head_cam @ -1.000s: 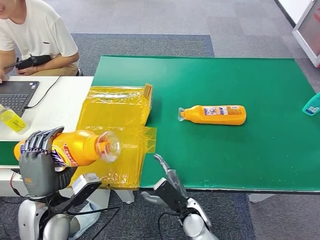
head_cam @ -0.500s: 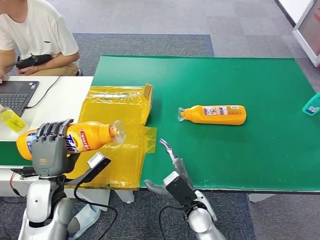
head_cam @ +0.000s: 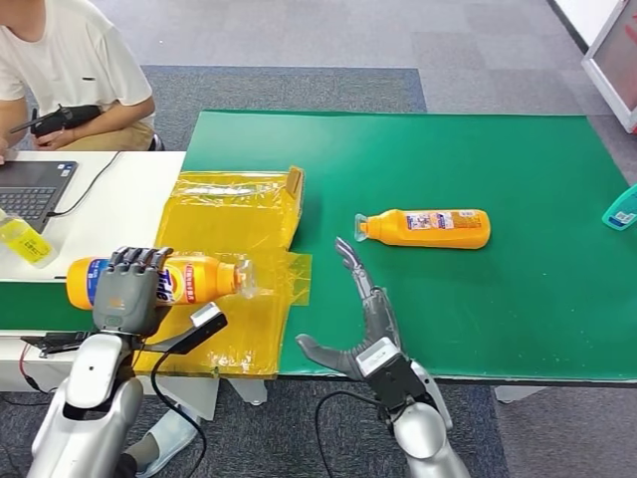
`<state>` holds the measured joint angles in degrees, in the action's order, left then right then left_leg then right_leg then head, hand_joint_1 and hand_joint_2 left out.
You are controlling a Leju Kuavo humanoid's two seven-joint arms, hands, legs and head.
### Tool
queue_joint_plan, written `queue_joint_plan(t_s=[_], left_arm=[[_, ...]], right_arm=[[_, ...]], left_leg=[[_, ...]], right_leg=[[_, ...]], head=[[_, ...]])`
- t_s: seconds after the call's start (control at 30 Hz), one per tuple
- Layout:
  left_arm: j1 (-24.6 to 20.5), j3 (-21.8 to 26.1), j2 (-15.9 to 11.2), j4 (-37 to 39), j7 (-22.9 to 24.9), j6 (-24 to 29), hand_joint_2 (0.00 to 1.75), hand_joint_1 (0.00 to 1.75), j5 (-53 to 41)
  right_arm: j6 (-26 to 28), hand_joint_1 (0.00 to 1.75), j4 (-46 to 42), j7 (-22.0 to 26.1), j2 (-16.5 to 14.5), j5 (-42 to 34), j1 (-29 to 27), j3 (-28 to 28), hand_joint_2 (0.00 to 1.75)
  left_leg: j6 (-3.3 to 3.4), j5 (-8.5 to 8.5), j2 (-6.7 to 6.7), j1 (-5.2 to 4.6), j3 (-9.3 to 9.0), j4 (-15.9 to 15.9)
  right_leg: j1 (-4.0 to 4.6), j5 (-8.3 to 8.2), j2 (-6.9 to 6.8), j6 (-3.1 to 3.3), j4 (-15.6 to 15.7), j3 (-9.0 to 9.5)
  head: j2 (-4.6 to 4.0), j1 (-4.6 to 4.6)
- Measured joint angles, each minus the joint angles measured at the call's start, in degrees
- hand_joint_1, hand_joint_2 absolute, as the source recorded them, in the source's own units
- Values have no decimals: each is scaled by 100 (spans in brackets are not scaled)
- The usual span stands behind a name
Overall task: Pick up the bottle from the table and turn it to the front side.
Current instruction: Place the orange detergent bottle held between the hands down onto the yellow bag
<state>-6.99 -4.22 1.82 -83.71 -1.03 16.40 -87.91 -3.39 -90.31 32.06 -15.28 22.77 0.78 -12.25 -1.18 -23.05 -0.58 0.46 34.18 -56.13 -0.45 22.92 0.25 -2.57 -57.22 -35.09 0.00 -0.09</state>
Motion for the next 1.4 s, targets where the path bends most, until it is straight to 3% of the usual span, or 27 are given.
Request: queue_joint_plan(t_s=[0.17,0.33,0.6,0.87,1.03,1.4], left_arm=[[-654,-152,-107,660,259,-388,175,175,-2],[-1310,-628,-126,1497,475,-595,175,175,-2],[-2032,-1076,146,2680,276,-595,175,175,-2],[-2332,-1111,426,3085,-7,-745,175,175,22],[-2427,-1008,685,3283,-311,-952,175,175,506],[-2498,-914,1033,4154,-329,-992,175,175,819]], right_arm=[[-63,0,-320,17,0,115,83,-71,175],[-109,0,-702,0,12,172,169,-199,175],[-119,0,-969,71,102,271,179,-434,175],[-90,0,-1067,102,189,286,146,-527,175],[-83,0,-1170,114,216,289,116,-569,175],[-70,0,-1396,120,257,284,117,-568,175]], left_leg=[[-4,9,0,0,2,0],[-7,15,0,0,2,0],[-6,15,0,0,10,-2],[-6,15,0,0,12,-2],[-6,15,0,0,13,-2],[-6,15,0,-1,13,-2]], right_leg=[[1,-7,0,3,0,-2],[1,-15,1,2,-1,-3],[0,-18,1,-2,-1,-9],[0,-18,1,-2,-1,-11],[-1,-19,1,-3,-1,-10],[-2,-19,1,-3,-1,-11]], head=[[0,-1],[0,-1],[0,0],[0,-1],[0,0],[0,-1]])
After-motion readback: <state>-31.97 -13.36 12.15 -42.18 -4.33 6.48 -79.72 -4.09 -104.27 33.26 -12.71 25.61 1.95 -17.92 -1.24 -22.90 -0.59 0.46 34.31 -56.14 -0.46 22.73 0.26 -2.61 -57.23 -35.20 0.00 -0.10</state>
